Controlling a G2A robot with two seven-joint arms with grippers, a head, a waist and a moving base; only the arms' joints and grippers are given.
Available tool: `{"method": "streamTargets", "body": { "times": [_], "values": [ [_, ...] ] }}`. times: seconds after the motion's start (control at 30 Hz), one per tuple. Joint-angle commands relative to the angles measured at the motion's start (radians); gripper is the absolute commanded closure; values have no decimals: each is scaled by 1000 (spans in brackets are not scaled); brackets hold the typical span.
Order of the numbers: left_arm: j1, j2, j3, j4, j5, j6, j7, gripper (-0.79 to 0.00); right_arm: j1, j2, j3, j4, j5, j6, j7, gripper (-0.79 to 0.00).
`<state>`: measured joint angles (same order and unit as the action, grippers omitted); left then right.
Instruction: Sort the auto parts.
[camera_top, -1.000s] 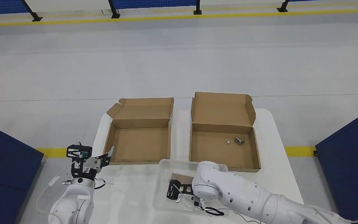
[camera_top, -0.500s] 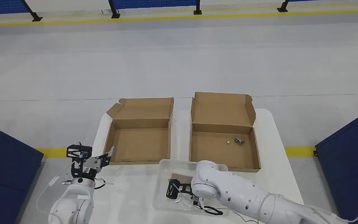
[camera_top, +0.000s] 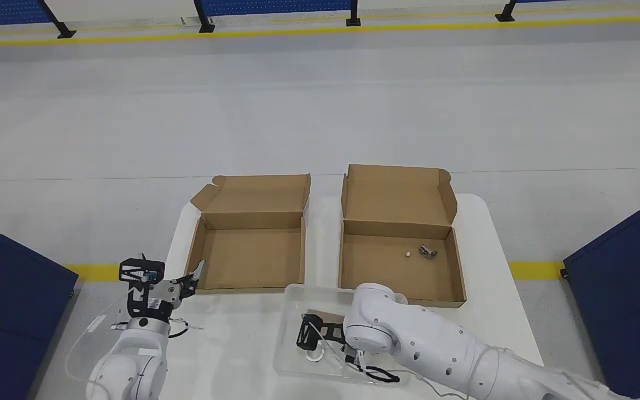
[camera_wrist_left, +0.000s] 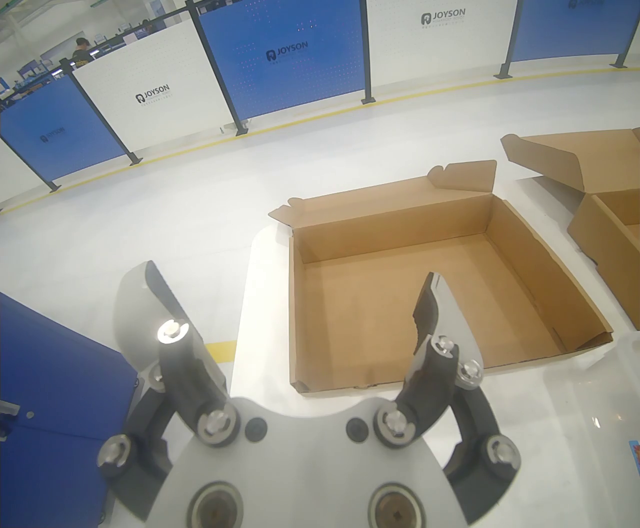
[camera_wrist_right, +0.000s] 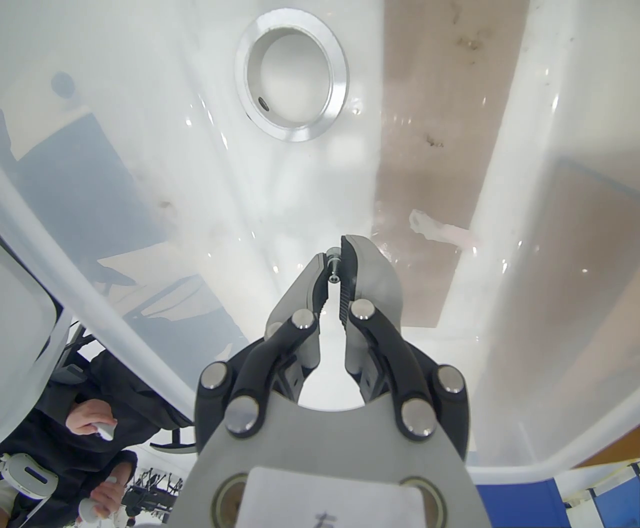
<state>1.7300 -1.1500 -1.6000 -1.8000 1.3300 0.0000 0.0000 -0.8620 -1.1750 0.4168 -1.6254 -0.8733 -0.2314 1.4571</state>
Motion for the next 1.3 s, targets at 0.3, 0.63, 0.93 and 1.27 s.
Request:
{"method": "streamTargets", "body": {
  "times": [0.3, 0.63, 0.93, 1.27],
  "values": [
    [0, 0, 0, 0, 0, 0, 0, -785, -11, 7, 27, -7, 17, -11, -47, 0],
    [0, 0, 0, 0, 0, 0, 0, -785, -154, 128, 320, -207, 178, -162, -32, 0],
    [0, 0, 0, 0, 0, 0, 0, -785, -265, 220, 467, -287, 300, -241, -109, 0],
    [0, 0, 0, 0, 0, 0, 0, -785, -265, 220, 467, -287, 300, -241, -109, 0]
  ]
}}
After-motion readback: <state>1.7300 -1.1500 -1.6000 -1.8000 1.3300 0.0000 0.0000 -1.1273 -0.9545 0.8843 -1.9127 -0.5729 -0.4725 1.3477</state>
